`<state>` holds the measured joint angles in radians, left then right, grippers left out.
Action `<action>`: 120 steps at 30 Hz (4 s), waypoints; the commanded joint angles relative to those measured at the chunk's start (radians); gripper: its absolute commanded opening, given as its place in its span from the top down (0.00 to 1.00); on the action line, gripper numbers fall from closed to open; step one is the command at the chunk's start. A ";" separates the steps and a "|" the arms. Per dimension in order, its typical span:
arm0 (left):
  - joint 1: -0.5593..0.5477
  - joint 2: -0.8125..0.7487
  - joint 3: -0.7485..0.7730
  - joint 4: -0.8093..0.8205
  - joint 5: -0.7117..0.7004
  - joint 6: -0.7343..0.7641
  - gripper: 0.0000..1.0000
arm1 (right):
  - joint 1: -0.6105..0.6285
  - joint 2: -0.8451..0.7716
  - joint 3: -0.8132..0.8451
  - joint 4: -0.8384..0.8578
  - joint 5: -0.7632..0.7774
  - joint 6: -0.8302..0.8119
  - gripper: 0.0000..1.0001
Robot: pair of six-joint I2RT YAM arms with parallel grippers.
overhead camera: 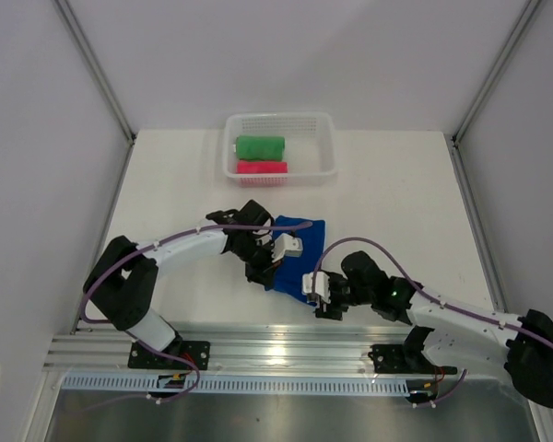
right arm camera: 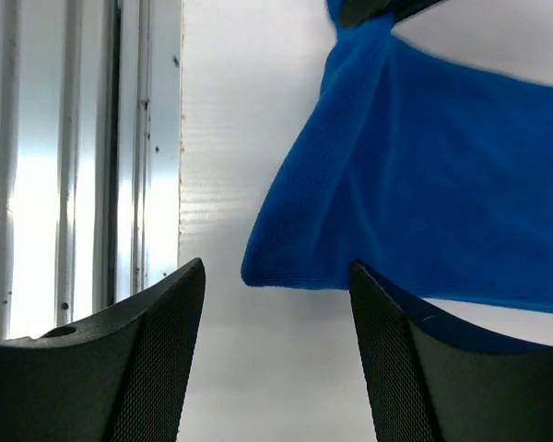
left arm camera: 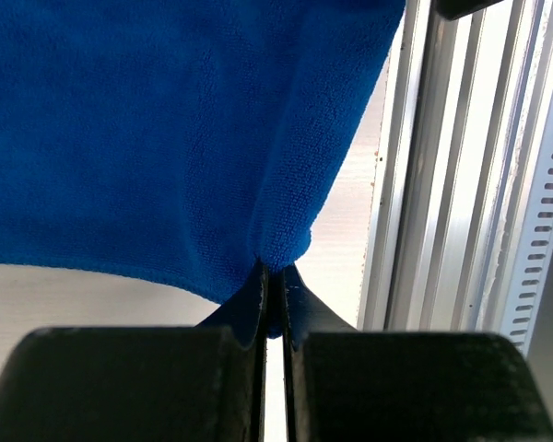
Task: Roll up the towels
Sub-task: Fold the towel
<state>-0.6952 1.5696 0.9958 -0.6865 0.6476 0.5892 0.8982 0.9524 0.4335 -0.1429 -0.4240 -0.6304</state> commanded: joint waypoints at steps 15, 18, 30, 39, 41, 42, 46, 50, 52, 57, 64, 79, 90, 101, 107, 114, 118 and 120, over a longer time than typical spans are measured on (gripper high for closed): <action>0.045 0.013 0.041 -0.050 0.092 -0.011 0.99 | 0.050 0.250 0.145 -0.004 0.107 -0.002 0.99; 0.045 0.007 0.040 -0.076 0.099 -0.002 0.99 | 0.050 0.205 0.155 -0.049 0.071 0.023 1.00; 0.043 0.006 0.037 -0.121 0.124 0.012 0.79 | -0.106 0.206 0.171 -0.086 -0.182 0.143 1.00; 0.046 0.052 0.055 -0.061 0.124 -0.026 0.49 | -0.237 0.407 0.310 -0.144 -0.262 0.112 1.00; 0.046 0.053 0.056 -0.045 0.132 -0.040 0.46 | -0.249 0.431 0.327 -0.181 -0.246 0.097 1.00; 0.046 0.055 0.056 -0.033 0.124 -0.049 0.45 | -0.261 0.456 0.346 -0.190 -0.246 0.097 1.00; 0.046 0.085 0.064 0.031 0.057 -0.109 0.52 | -0.272 0.499 0.375 -0.198 -0.245 0.100 0.98; 0.048 0.122 0.075 0.061 0.023 -0.153 0.80 | -0.286 0.513 0.384 -0.190 -0.233 0.103 0.87; 0.048 0.133 0.072 0.074 0.018 -0.167 0.81 | -0.297 0.513 0.381 -0.185 -0.234 0.115 0.83; 0.056 0.153 0.096 0.079 -0.006 -0.187 0.85 | -0.300 0.523 0.389 -0.156 -0.194 0.159 0.66; 0.089 0.136 0.122 0.030 0.056 -0.140 0.67 | -0.311 0.554 0.418 -0.172 -0.231 0.147 1.00; 0.089 0.179 0.181 -0.028 0.113 -0.085 0.94 | -0.321 0.470 0.392 -0.175 -0.311 0.100 1.00; 0.106 0.017 0.130 -0.281 0.222 0.050 0.99 | -0.246 0.284 0.312 -0.257 -0.416 0.100 1.00; 0.097 -0.049 0.145 -0.498 0.313 0.154 0.99 | -0.173 0.170 0.301 -0.311 -0.452 0.199 1.00; 0.115 0.038 0.220 -0.265 0.124 -0.072 0.95 | -0.292 0.327 0.332 -0.247 -0.328 0.245 1.00; 0.141 0.194 0.380 -0.212 -0.008 -0.140 0.96 | -0.384 0.457 0.381 -0.176 -0.216 0.302 1.00; 0.141 0.259 0.409 -0.193 -0.063 -0.155 0.95 | -0.400 0.485 0.390 -0.138 -0.184 0.322 1.00; 0.145 0.279 0.425 -0.189 -0.094 -0.158 0.95 | -0.409 0.508 0.396 -0.123 -0.170 0.324 1.00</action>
<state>-0.5755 1.8278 1.3724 -0.8795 0.6521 0.4610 0.5072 1.4315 0.7979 -0.2771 -0.6685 -0.3283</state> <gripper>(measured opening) 0.051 0.031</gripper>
